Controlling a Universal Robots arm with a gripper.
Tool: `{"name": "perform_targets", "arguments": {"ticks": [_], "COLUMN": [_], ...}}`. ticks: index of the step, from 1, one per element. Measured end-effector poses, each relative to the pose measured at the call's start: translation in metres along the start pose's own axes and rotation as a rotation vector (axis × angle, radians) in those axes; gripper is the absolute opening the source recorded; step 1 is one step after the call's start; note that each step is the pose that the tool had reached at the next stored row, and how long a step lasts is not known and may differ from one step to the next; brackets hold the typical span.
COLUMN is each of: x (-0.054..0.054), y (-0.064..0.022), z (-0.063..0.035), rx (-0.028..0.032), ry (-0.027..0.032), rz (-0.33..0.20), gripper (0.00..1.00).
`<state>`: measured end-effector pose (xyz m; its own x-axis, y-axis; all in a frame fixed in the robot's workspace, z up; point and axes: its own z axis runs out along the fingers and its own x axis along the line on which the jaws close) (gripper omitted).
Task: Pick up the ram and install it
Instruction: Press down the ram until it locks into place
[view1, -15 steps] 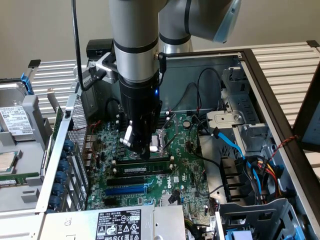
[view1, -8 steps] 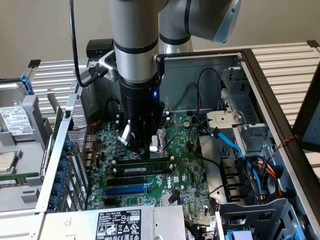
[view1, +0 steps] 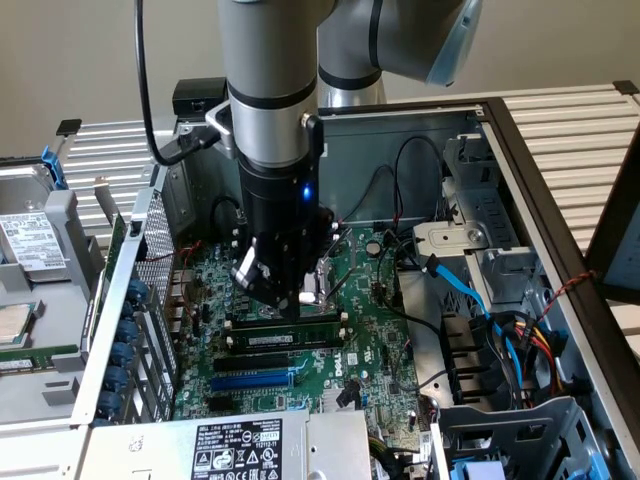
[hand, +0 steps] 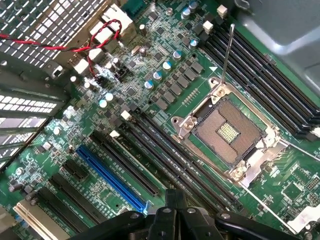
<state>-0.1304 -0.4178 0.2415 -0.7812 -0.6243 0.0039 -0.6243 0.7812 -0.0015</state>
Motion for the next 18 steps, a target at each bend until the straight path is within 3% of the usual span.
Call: {"name": "perform_targets", "arguments": {"ticks": [18], "x": [0.0], "y": [0.0], "z": [0.0022], "rx": [-0.0012], "ry": [0.0005], "rz": [0.307], "gripper": [0.11]}}
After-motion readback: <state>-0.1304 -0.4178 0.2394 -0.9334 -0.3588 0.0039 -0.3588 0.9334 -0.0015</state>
